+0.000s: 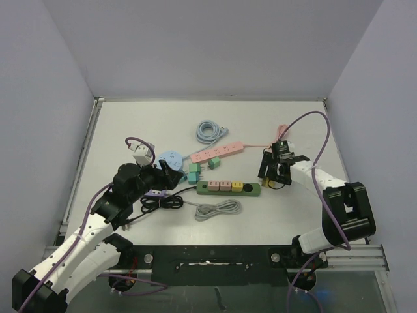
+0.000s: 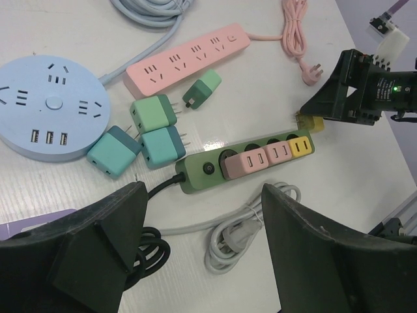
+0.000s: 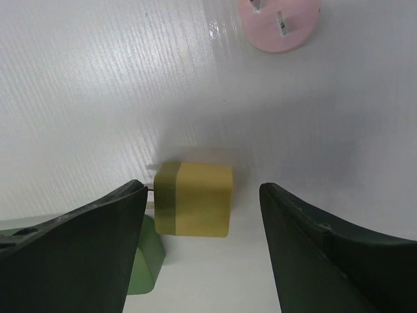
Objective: Insert the plug
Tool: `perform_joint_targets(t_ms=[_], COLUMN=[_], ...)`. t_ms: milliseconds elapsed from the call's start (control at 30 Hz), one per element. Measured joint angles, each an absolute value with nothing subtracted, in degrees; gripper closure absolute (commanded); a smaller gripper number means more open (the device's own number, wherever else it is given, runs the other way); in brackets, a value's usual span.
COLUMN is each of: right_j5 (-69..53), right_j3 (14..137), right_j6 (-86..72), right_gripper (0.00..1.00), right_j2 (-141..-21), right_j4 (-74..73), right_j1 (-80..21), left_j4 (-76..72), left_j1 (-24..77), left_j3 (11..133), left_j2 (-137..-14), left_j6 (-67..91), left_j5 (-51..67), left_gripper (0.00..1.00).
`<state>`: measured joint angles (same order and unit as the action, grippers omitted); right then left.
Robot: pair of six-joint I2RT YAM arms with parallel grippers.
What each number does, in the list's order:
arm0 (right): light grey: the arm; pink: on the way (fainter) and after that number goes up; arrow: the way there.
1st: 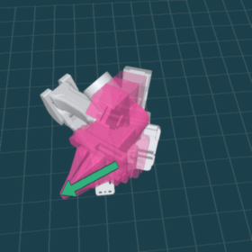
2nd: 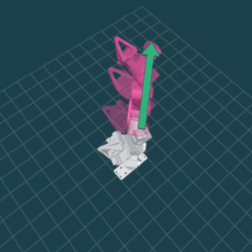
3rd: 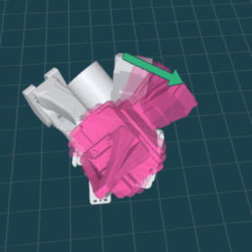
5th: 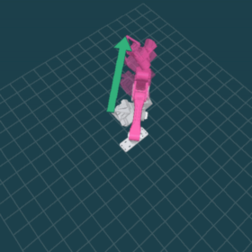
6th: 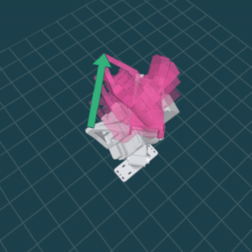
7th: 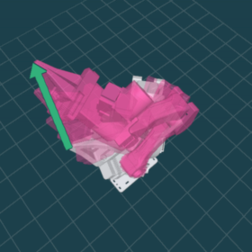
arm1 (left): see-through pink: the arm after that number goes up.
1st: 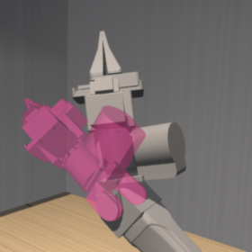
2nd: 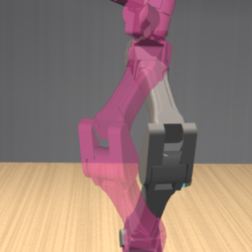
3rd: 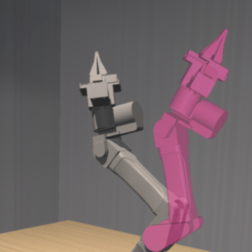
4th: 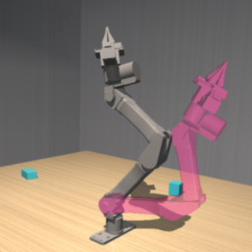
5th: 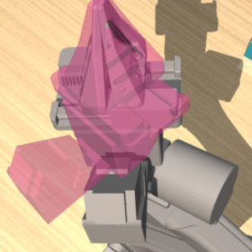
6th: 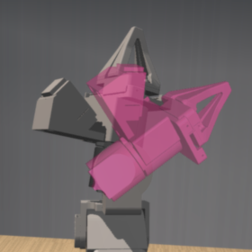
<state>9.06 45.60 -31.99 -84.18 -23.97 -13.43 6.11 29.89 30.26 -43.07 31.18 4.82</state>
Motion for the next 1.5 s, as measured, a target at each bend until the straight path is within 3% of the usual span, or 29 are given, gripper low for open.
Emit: perform_joint_targets(t_ms=[200, 433, 600, 667, 1000, 1500], right_j5=[7.57, 6.81, 6.81, 6.87, 9.5, 10.9], right_j3=[45.52, 45.47, 45.47, 45.47, 47.53, 60.12], right_j6=[-34.26, -35.16, -35.14, -35.09, -34.46, -41.74], right_gripper=[0.48, 0.41, 0.58, 0.61, 0.56, 0.55], right_j2=[-84.47, -85.1, -85.93, -86.02, -81.1, -74.52], right_j4=[-23.59, -23.2, -23.14, -22.83, -25.67, -20.8], right_j1=[-13.43, -13.43, -13.43, -13.45, -19.42, -40.56], left_j4=[5.61, 4.12, 3.33, 3.03, -1.32, -18.02], left_j1=[29.89, 29.89, 29.89, 29.89, 29.89, 29.91], left_j3=[30.26, 30.24, 30.24, 30.24, 30.24, 30.24], left_j2=[-43.53, -44.69, -45.06, -45.21, -47.16, -55.18], left_j6=[31.33, 31.73, 32.45, 32.62, 36.36, 48.42], left_j5=[5.23, 6.48, 6.9, 7.05, 10.02, 12.16], left_gripper=[0.31, 0.31, 0.31, 0.31, 0.31, 0.31])
